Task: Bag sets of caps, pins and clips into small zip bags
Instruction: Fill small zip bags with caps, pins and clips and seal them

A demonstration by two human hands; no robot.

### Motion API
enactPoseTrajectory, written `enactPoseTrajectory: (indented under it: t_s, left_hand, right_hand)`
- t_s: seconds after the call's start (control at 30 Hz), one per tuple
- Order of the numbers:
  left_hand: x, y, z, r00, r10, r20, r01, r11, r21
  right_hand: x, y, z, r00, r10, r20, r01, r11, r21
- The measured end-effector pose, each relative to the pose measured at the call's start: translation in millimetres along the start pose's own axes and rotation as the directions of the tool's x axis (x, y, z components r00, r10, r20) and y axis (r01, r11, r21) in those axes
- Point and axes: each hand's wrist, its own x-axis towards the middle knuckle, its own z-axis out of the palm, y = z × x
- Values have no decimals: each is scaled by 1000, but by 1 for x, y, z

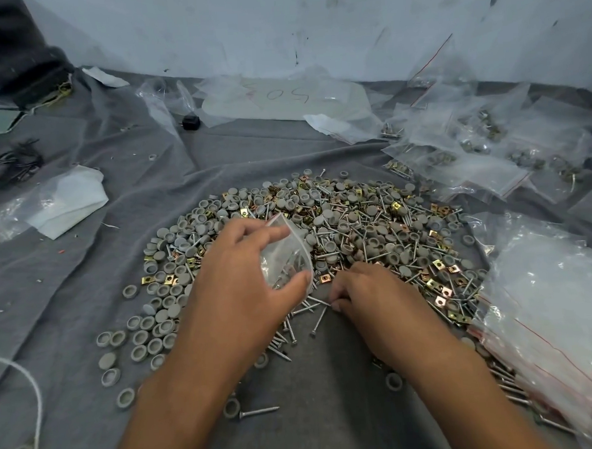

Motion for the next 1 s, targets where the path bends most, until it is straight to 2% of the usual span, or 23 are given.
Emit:
enactPoseTrajectory:
  t_s: [0.13,0.2,0.27,0.33,0.4,0.5,0.57,0.7,0.77,0.9,0.97,1.0]
  left_hand:
    - [0,-1,0,1000,2,0,-2,1000,-3]
    - [-1,-2,0,1000,5,6,-5,1000,-6]
    - [-1,-2,1,1000,3,8,-3,1000,-4]
    - [-1,-1,3,1000,3,9,-3,1000,6]
    - [-1,0,5,1000,10,9,-10,1000,22]
    - [-2,2,7,1000,22,20,-22,999,27]
    - [-2,3,7,999,26,25,-26,999,19]
    - [-1,2,6,999,22,25,-22,1000,19]
    - [-1,1,4,1000,16,12,-16,1000,-4]
    - [0,2,2,1000,12,13,-12,1000,-11]
    - [0,3,3,1000,11,17,-11,1000,-1]
    - [0,4,4,1000,12,19,-12,1000,-1]
  right_hand:
    - [-1,7,0,997,-40,-69,40,999,-12]
    - [0,10,-9,993,-21,-113,30,996,79]
    - [-1,11,-21,985,-4,-173,46,969,241]
    - [-4,8,-33,955,-4,-296,109,934,340]
    - [-9,2,-42,929,-66,-365,197,922,334]
    - [-13,-7,-45,926,-190,-327,279,927,251]
    - [-12,-11,-43,914,-218,-342,303,928,218]
    - [-9,-2,-46,863,-56,-503,251,911,328]
    - [-7,13,-44,874,39,-484,141,934,330]
    - [-2,35,-30,959,157,-235,-97,964,249]
    - [2,33,-21,972,165,-170,-132,972,192]
    - [5,31,-17,971,154,-185,-121,977,176]
